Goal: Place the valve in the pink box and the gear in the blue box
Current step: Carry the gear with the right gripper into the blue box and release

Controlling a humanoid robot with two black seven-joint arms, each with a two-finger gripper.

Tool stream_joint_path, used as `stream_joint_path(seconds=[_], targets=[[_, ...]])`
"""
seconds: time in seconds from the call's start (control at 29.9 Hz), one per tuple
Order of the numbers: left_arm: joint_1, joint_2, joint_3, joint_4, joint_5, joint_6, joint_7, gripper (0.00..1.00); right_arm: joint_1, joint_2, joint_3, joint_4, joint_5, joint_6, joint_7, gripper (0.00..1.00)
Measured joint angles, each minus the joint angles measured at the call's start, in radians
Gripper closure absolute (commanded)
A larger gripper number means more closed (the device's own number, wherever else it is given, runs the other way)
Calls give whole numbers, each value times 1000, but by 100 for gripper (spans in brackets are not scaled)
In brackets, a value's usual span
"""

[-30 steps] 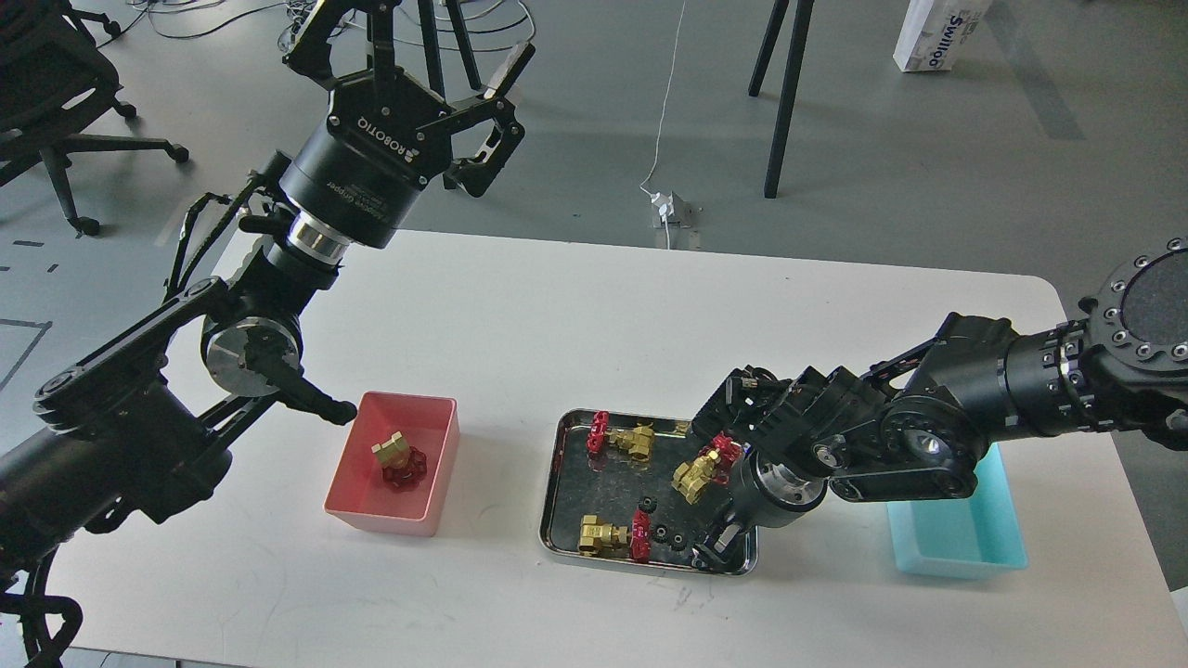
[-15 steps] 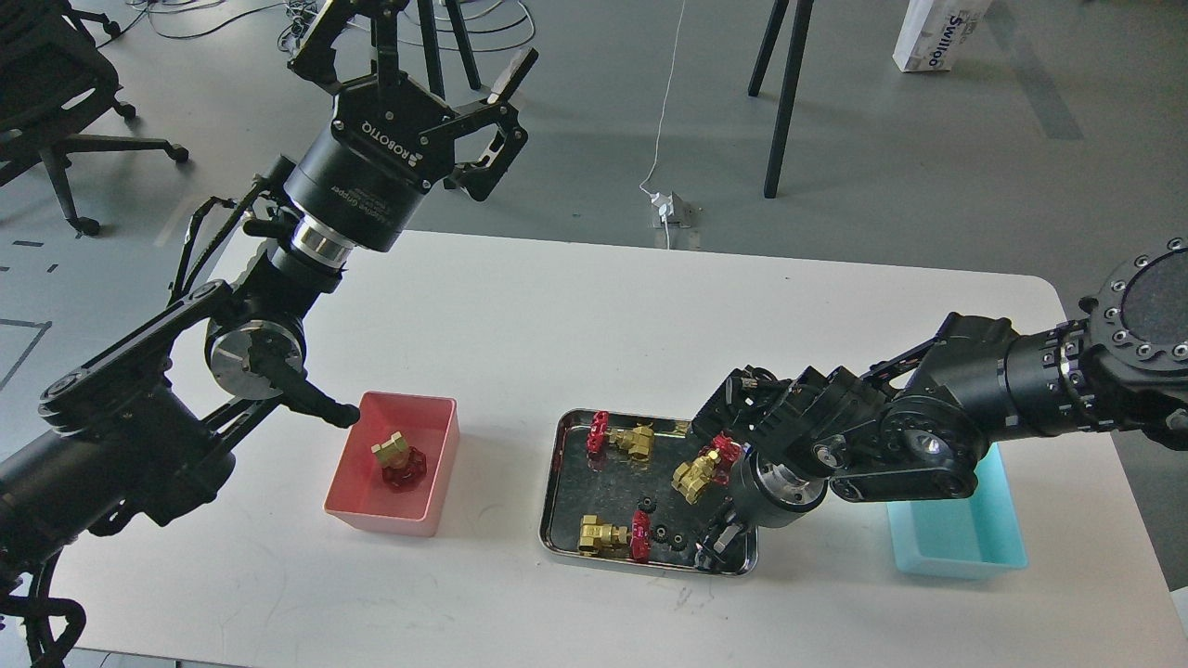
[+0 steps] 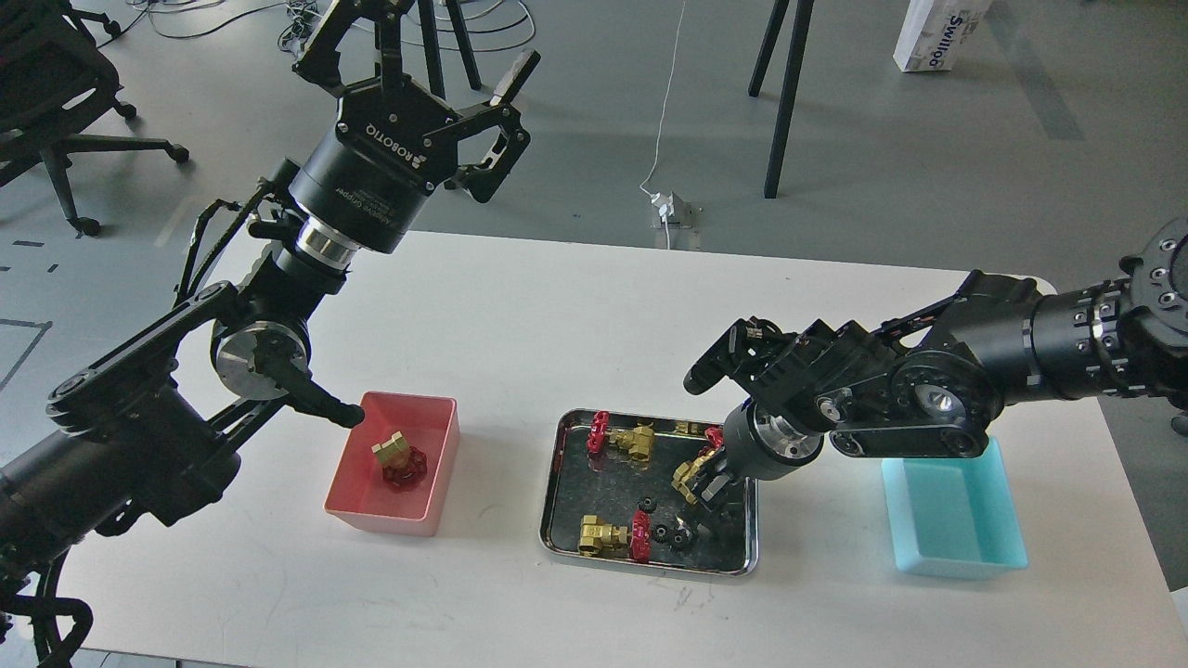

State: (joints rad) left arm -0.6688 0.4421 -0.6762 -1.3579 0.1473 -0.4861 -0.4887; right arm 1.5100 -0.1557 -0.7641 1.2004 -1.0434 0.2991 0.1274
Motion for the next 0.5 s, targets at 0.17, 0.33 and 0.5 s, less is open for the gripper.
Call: stream_joint_path(seconds=[0.17,0.33,0.5], targets=[[0,-14,1,7,0,0,0,14,72,-145,62,38,65,3,2,93],[0,-23,4,19,1,0,0,14,94,-353,83,72,66,4,3,93],[0,-57,6,37,8,-2,0,14,50,-611,137,111,62,2,2,93]])
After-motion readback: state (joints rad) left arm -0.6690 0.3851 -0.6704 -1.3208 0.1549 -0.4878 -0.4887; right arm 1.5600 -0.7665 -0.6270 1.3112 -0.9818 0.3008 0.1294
